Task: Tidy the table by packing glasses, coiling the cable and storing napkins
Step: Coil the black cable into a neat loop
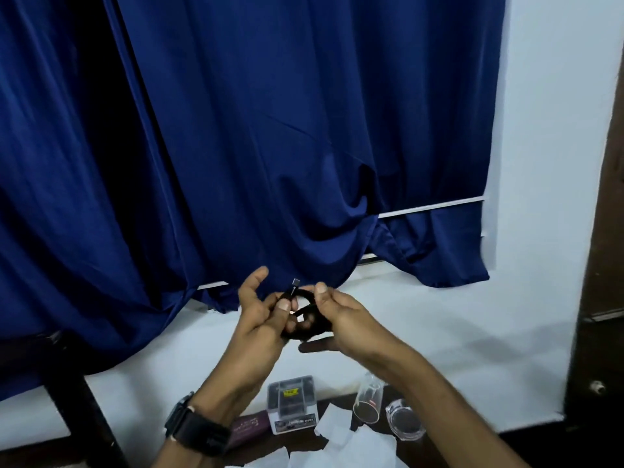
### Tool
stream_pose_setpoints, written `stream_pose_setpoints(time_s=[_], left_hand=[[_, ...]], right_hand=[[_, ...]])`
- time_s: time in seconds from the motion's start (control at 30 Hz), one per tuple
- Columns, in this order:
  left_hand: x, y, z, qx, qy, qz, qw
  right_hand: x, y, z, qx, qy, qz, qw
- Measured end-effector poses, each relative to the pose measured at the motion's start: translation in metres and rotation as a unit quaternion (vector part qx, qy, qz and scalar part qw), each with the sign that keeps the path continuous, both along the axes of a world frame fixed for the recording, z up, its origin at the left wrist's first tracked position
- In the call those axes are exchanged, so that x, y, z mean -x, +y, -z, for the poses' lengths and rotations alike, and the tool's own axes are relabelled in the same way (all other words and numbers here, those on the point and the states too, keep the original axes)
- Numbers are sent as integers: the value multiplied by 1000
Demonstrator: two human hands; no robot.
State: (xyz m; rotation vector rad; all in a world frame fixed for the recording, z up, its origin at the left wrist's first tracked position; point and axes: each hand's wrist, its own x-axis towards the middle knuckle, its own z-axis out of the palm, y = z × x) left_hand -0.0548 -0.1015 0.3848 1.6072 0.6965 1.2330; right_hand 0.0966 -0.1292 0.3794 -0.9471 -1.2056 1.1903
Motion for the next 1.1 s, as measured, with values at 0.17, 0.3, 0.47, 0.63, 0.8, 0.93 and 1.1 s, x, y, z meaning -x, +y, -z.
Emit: stream_pose_setpoints(time_s=[0.17, 0.3, 0.47, 0.63, 0.8, 0.93, 1.1], left_hand=[[-15, -10, 11, 70, -11, 29, 997], [-23, -13, 11, 127, -11, 53, 990], [-20, -6, 5, 57, 45, -79, 994], [-13, -14, -1, 25, 43, -21, 999], [-10, -12, 0, -19, 116, -21, 993], [-10, -8, 3, -90, 196, -44, 975], [-8, -2, 6, -193, 234, -178, 936]], right_hand=[[17, 8, 11, 0, 98, 155, 983], [19, 7, 13, -53, 82, 253, 962], [12, 3, 8, -147, 3, 263, 954], [6, -3, 6, -226, -72, 277, 931], [7, -2, 15, -170, -20, 264, 949], [10, -2, 18, -122, 16, 237, 964], [3, -3, 22, -92, 19, 178, 979]])
